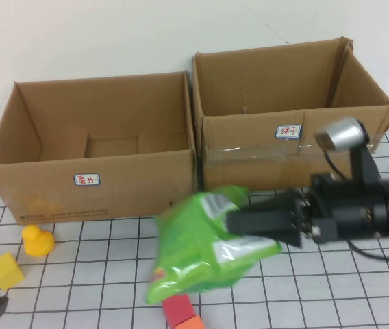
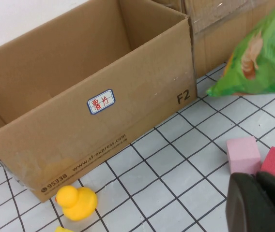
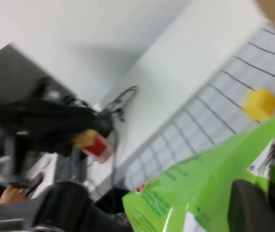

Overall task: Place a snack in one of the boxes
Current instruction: Pick up the potato chip, then place the potato chip in the potato chip box

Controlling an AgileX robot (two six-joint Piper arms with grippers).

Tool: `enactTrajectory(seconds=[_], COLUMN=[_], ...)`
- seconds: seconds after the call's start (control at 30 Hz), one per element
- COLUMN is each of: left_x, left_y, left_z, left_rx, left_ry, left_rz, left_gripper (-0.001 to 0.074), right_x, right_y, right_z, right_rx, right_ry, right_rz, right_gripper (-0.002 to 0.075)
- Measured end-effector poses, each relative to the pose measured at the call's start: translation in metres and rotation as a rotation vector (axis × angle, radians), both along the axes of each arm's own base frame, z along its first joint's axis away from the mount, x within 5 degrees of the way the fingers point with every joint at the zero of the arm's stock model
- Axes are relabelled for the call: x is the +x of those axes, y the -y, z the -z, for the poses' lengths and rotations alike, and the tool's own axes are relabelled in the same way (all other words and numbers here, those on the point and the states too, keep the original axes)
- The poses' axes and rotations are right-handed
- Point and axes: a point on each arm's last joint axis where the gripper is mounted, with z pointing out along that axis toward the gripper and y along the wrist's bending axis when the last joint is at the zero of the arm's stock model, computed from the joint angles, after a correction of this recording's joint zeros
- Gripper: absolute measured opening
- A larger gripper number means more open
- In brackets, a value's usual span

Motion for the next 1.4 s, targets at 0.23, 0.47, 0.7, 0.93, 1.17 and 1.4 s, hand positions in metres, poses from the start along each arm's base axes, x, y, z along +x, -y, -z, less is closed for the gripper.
enactTrajectory(seconds=[0.23, 0.47, 0.7, 0.93, 1.17, 1.4], left_x=[0.0, 0.0, -0.001, -0.001, -0.001, 0.001], left_y=[0.0, 0.0, 0.0, -0.001, -0.001, -0.005], left_z=[0.0, 0.0, 0.002, 0.004, 0.003, 0.002], left_rx=[-0.013, -0.056, -0.055, -0.051, -0.052, -0.025], left_ry=[-0.006, -0.029, -0.058, -0.074, -0.065, -0.039], left_rz=[-0.005, -0.023, -0.03, -0.032, -0.035, -0.071], left_gripper=[-0.0001, -0.0001, -0.0001, -0.0001, -0.0001, -0.0001], right_x=[0.015, 0.07, 0.137, 0.173, 0.168, 0.132], right_y=[-0.043, -0.08, -0.11, -0.131, -0.132, -0.113], right_z=[-0.077, -0.121, -0.103, -0.061, -0.075, -0.125], right_rx=[0.061, 0.067, 0.077, 0.027, -0.051, -0.254], right_ry=[0.231, 0.415, 0.453, 0.3, 0.396, 0.616], right_rz=[-0.049, 0.096, 0.157, 0.148, 0.088, -0.083], right_gripper=[0.0004, 0.0003, 0.0008, 0.0351, 0.0464, 0.0081])
